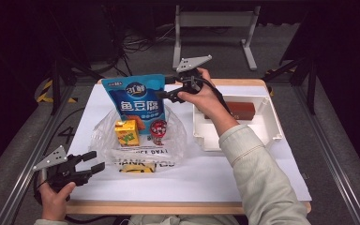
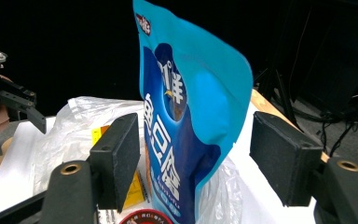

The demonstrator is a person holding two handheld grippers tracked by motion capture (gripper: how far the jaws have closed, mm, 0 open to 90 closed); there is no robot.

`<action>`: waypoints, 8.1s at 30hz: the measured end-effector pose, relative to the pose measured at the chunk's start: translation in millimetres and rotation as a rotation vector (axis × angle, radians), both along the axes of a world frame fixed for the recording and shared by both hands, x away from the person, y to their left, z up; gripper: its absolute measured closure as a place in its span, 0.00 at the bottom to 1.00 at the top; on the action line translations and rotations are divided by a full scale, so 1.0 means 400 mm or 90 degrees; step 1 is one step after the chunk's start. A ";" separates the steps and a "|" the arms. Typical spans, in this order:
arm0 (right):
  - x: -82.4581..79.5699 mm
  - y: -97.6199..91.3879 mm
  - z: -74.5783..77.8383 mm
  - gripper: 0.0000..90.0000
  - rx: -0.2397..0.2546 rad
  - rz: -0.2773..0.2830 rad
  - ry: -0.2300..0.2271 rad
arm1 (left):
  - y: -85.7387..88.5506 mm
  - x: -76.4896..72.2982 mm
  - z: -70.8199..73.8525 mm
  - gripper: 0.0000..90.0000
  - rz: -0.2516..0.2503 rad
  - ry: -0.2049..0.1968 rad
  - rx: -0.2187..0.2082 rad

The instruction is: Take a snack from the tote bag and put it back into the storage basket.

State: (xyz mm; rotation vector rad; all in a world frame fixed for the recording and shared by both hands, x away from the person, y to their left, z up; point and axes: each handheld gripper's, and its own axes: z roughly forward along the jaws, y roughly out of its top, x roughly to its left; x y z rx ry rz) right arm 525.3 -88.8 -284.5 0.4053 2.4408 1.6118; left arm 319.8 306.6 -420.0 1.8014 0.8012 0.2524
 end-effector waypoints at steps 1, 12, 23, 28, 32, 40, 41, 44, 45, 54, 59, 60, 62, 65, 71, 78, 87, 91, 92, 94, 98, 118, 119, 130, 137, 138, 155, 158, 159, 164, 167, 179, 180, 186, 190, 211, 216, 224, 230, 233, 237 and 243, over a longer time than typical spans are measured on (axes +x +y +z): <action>0.003 0.004 -0.005 0.37 0.002 0.002 0.003 | -0.001 0.001 -0.001 0.41 0.002 -0.002 -0.002; 0.021 0.058 -0.043 0.37 0.012 0.026 0.004 | -0.002 0.006 0.000 0.41 0.000 0.000 -0.003; 0.035 0.103 -0.078 0.37 0.008 0.039 -0.011 | -0.001 0.009 -0.001 0.41 -0.002 0.002 -0.003; 0.040 0.117 -0.092 0.38 0.006 0.040 -0.018 | 0.000 0.010 -0.001 0.41 -0.001 0.001 -0.006; 0.042 0.126 -0.100 0.39 0.005 0.040 -0.023 | 0.001 0.009 -0.001 0.41 -0.001 0.000 -0.006; 0.044 0.138 -0.113 0.50 0.002 0.040 -0.038 | 0.001 0.009 -0.001 0.41 -0.001 0.001 -0.005; 0.043 0.140 -0.115 0.52 -0.002 0.041 -0.042 | 0.001 0.009 -0.001 0.41 0.000 0.002 -0.006; 0.042 0.141 -0.118 0.65 -0.021 0.043 -0.061 | 0.001 0.009 -0.001 0.41 0.001 0.001 -0.007; 0.041 0.141 -0.118 0.68 -0.023 0.045 -0.064 | 0.002 0.009 -0.001 0.41 0.000 0.002 -0.006; 0.019 0.152 -0.113 0.94 -0.060 0.040 -0.087 | 0.002 0.009 -0.001 0.41 0.000 0.000 -0.005; 0.012 0.154 -0.111 0.98 -0.068 0.029 -0.083 | 0.003 0.008 -0.001 0.41 -0.001 0.002 -0.004; 0.011 0.155 -0.110 0.98 -0.070 0.027 -0.085 | 0.003 0.008 -0.001 0.41 -0.001 0.001 -0.004; 0.008 0.155 -0.110 0.99 -0.066 0.027 -0.078 | 0.003 0.009 -0.001 0.41 -0.001 0.002 -0.004; 0.005 0.155 -0.108 0.99 -0.062 0.026 -0.073 | 0.004 0.009 -0.001 0.41 -0.002 0.002 -0.004; -0.006 0.151 -0.085 0.99 -0.046 0.028 -0.082 | 0.002 0.010 -0.002 0.41 -0.002 0.002 -0.005; -0.026 0.144 -0.035 1.00 -0.025 0.038 -0.097 | 0.000 0.012 -0.002 0.41 -0.002 0.001 -0.007; -0.049 0.143 0.009 1.00 -0.007 0.050 -0.113 | 0.000 0.012 -0.002 0.41 -0.002 0.003 -0.007; -0.057 0.141 0.027 1.00 0.001 0.052 -0.125 | -0.001 0.012 -0.003 0.41 -0.001 0.005 -0.009; -0.058 0.140 0.034 1.00 0.006 0.052 -0.130 | 0.000 0.013 -0.003 0.41 -0.002 0.003 -0.007; -0.061 0.138 0.044 1.00 0.011 0.053 -0.137 | 0.000 0.013 -0.003 0.41 -0.003 0.003 -0.007; -0.070 0.132 0.067 1.00 0.028 0.059 -0.143 | 0.000 0.012 -0.003 0.41 -0.001 0.005 -0.010; -0.108 0.084 0.150 1.00 0.070 0.063 -0.168 | -0.003 0.015 -0.003 0.41 -0.005 0.005 -0.005; -0.111 0.079 0.155 1.00 0.071 0.064 -0.167 | -0.003 0.015 -0.003 0.41 -0.005 0.005 -0.004; -0.127 0.017 0.186 1.00 0.069 0.054 -0.175 | -0.006 0.017 -0.004 0.41 -0.006 0.007 -0.002; -0.131 -0.041 0.196 1.00 0.065 0.035 -0.176 | -0.008 0.020 -0.005 0.41 -0.005 0.009 -0.002; -0.132 -0.049 0.195 1.00 0.063 0.031 -0.176 | -0.009 0.020 -0.005 0.41 -0.006 0.009 0.000; -0.132 -0.183 0.195 1.00 0.041 -0.026 -0.165 | -0.012 0.025 -0.006 0.41 -0.007 0.010 -0.001; -0.132 -0.204 0.193 1.00 0.032 -0.035 -0.164 | -0.012 0.025 -0.006 0.41 -0.007 0.010 0.003; -0.132 -0.211 0.193 1.00 0.030 -0.039 -0.164 | -0.013 0.025 -0.006 0.41 -0.007 0.012 0.002; -0.132 -0.246 0.193 1.00 0.028 -0.055 -0.159 | -0.012 0.025 -0.007 0.42 -0.004 0.012 0.000; -0.131 -0.260 0.194 1.00 0.029 -0.062 -0.158 | -0.011 0.026 -0.007 0.41 -0.005 0.011 0.001; -0.122 -0.331 0.191 1.00 0.010 -0.101 -0.146 | -0.013 0.026 -0.007 0.41 -0.006 0.015 0.001; -0.121 -0.337 0.190 1.00 0.007 -0.105 -0.145 | -0.013 0.026 -0.007 0.41 -0.006 0.015 0.001; -0.119 -0.365 0.186 1.00 -0.001 -0.123 -0.142 | -0.013 0.027 -0.007 0.41 -0.006 0.013 0.002; -0.117 -0.381 0.180 1.00 -0.007 -0.132 -0.138 | -0.014 0.027 -0.007 0.41 -0.006 0.012 0.001; -0.098 -0.423 0.103 1.00 -0.028 -0.137 -0.099 | -0.014 0.027 -0.007 0.41 -0.005 0.013 0.002; -0.096 -0.430 0.081 1.00 -0.029 -0.134 -0.088 | -0.016 0.027 -0.007 0.41 -0.005 0.013 0.004; -0.092 -0.431 0.051 1.00 -0.033 -0.129 -0.070 | -0.017 0.027 -0.007 0.41 -0.006 0.013 0.005; -0.087 -0.427 0.032 1.00 -0.037 -0.124 -0.061 | -0.016 0.027 -0.008 0.41 -0.006 0.013 0.005; -0.082 -0.426 0.021 1.00 -0.041 -0.124 -0.055 | -0.016 0.027 -0.008 0.41 -0.005 0.016 0.005; -0.078 -0.426 0.012 1.00 -0.041 -0.124 -0.051 | -0.016 0.028 -0.008 0.41 -0.005 0.014 0.006; -0.065 -0.423 -0.016 1.00 -0.049 -0.125 -0.039 | -0.016 0.027 -0.008 0.41 -0.004 0.017 0.005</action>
